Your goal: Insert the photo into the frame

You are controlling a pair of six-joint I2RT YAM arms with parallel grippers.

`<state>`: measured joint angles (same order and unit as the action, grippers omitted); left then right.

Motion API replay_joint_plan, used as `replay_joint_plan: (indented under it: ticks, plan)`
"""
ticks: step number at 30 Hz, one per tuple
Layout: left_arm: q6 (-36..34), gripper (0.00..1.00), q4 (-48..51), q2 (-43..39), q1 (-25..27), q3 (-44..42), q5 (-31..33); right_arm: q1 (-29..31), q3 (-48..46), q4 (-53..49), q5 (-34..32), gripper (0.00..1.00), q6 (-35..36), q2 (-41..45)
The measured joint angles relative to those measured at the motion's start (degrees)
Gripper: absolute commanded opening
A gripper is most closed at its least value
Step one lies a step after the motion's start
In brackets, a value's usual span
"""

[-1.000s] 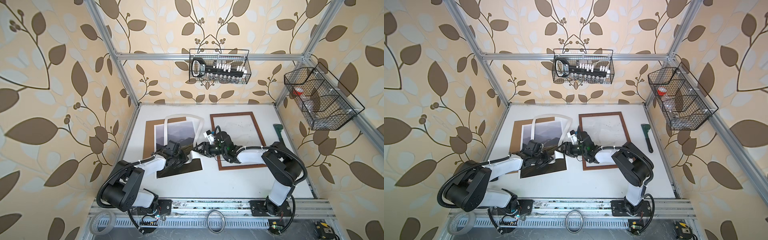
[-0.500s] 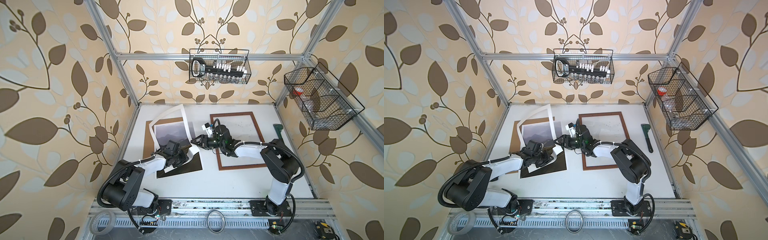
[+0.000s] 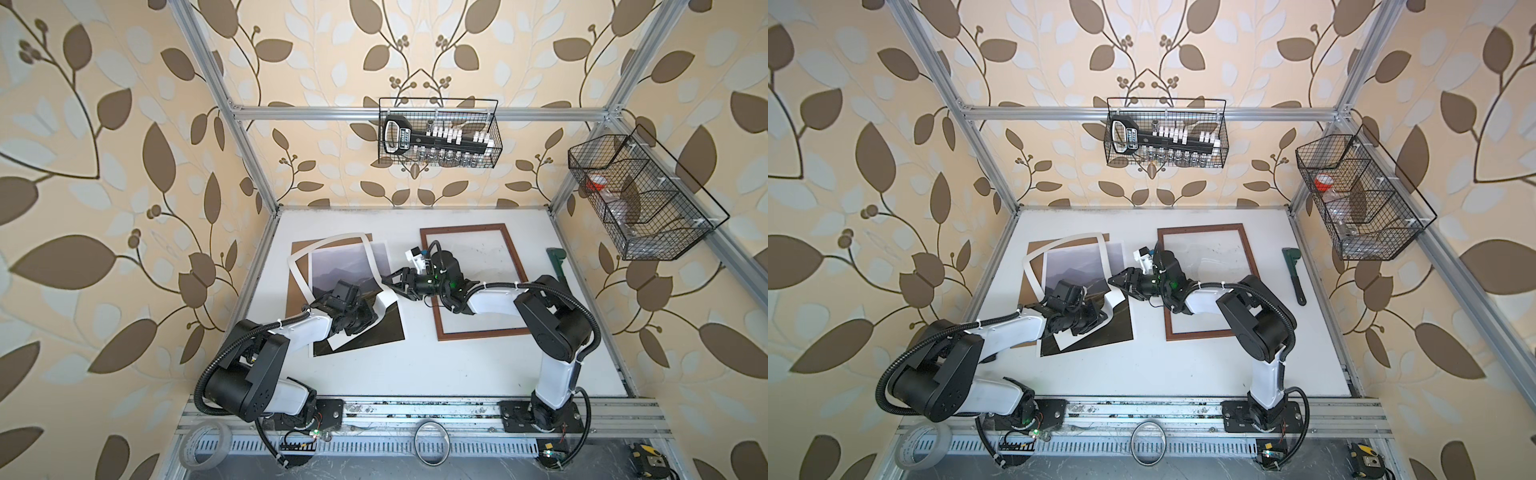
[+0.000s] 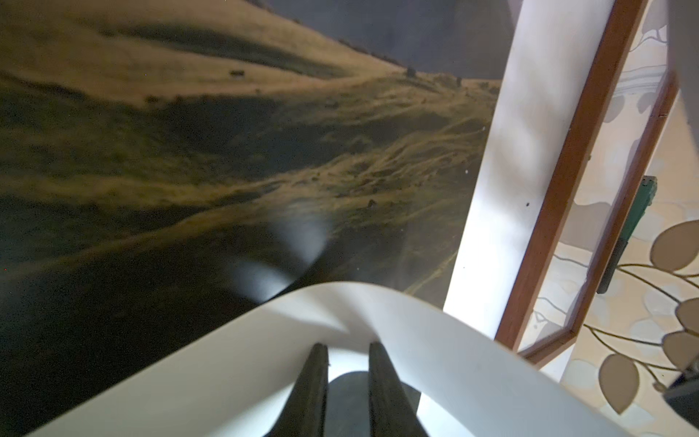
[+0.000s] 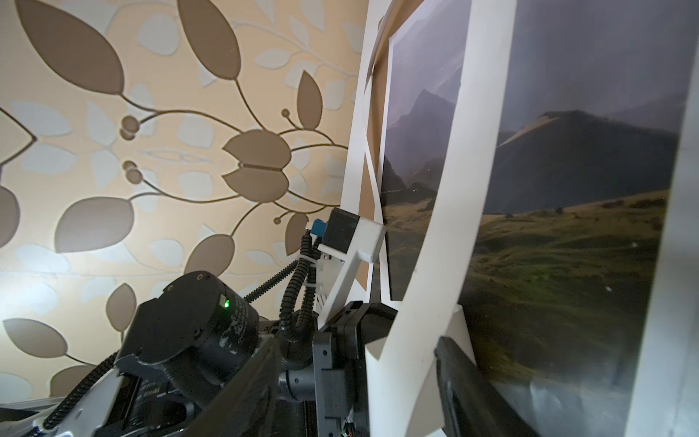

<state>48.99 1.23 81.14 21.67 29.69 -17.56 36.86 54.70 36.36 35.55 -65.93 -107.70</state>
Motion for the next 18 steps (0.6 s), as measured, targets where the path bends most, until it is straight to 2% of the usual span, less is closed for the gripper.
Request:
replay_joint_plan:
  ticks: [11, 18]
  plan:
    - [-0.46, 0.23, 0.02, 0.24, 0.0, 0.17, -0.02, 2.16, -7.56, 5.55, -7.63, 0.67, -11.8, 7.56]
    - [-0.5, 0.23, -0.07, 0.26, 0.0, 0.17, -0.02, 4.66, -13.94, 10.6, -13.6, 0.67, -20.55, 8.15]
